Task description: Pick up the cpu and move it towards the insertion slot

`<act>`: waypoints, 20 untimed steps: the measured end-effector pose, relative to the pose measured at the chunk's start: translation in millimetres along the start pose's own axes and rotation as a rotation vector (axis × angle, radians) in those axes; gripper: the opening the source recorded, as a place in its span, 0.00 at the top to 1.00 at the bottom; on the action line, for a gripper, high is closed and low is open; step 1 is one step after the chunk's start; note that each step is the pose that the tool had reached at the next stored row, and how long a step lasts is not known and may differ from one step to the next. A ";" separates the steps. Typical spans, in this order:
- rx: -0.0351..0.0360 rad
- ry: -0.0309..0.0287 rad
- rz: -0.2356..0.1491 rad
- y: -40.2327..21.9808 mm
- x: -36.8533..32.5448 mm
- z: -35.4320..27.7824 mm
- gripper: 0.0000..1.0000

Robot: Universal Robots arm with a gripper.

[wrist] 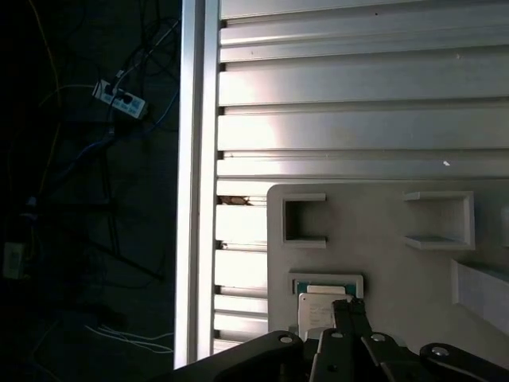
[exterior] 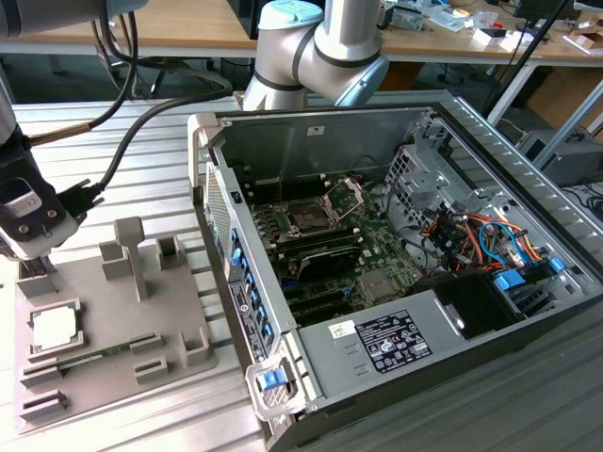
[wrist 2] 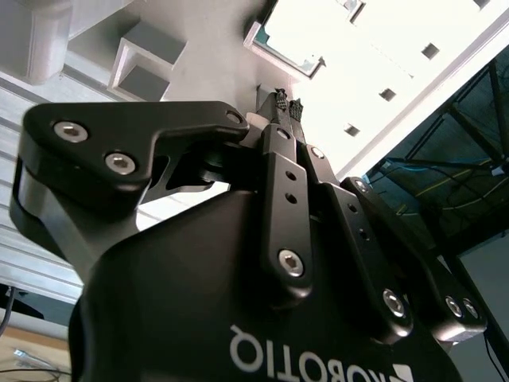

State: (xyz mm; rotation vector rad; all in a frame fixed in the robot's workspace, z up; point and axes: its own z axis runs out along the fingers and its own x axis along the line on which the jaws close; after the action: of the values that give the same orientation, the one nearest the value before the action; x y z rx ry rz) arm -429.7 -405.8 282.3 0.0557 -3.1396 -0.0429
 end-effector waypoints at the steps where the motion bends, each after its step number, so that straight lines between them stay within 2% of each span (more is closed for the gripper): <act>1: 0.0000 0.0001 0.000 0.0 0.0 0.3 0.89; 20: 0.0001 0.0001 0.000 -0.1 0.0 4.4 0.89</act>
State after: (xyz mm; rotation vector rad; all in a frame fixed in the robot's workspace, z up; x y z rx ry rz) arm -429.8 -405.8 277.8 0.0557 -3.1395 -0.0428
